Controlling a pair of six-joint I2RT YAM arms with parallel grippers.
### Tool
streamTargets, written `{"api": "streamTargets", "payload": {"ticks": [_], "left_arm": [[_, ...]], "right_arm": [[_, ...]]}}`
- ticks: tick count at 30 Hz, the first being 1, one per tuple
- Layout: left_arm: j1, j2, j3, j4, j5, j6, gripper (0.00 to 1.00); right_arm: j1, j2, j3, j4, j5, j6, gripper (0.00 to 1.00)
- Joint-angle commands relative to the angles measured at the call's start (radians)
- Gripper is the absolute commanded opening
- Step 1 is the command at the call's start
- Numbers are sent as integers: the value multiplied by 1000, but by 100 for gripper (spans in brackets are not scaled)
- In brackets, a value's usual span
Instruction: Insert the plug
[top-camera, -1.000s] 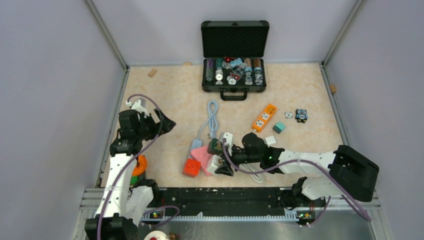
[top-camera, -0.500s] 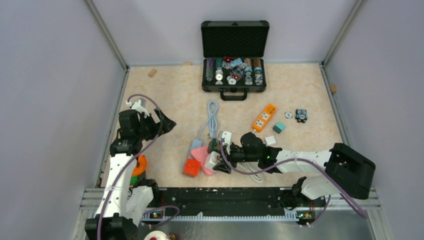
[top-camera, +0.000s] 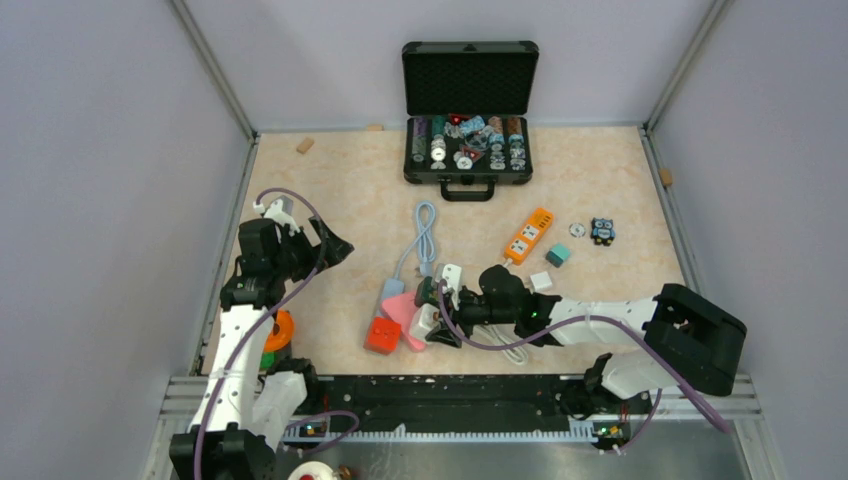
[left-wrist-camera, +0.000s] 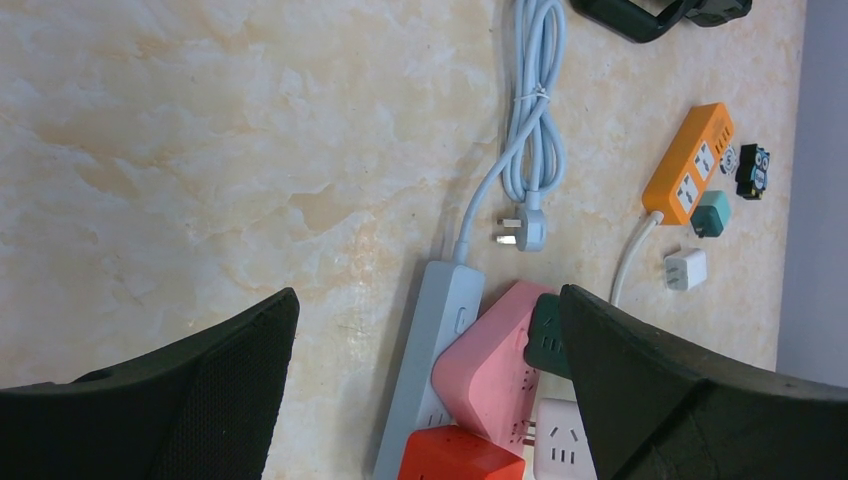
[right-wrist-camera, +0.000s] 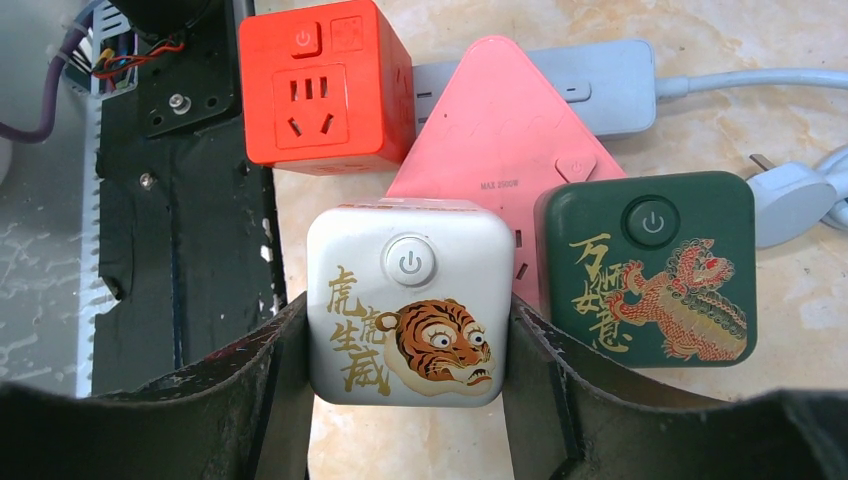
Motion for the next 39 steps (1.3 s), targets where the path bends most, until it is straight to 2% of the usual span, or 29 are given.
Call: {"api": "streamTargets", "payload": {"ticks": [1,11,29,34,39], "left_arm": [[2,2,-3,33,19,-4,99],[2,6,-7,38,25,-7,99],[2,12,-7,41,39,-13,99],[2,12,-7,43,42,-15,99],[2,12,-8,43,45,-16,99]], "right_arm": [[12,5,29,73,-37,-20,0],[13,-3,13,49,-42,-66,0],[69,67,44,-45,48,-119,0],[80,83,69,-97,102,-122,0],[111,122,112,-180,221,-122,0]]}}
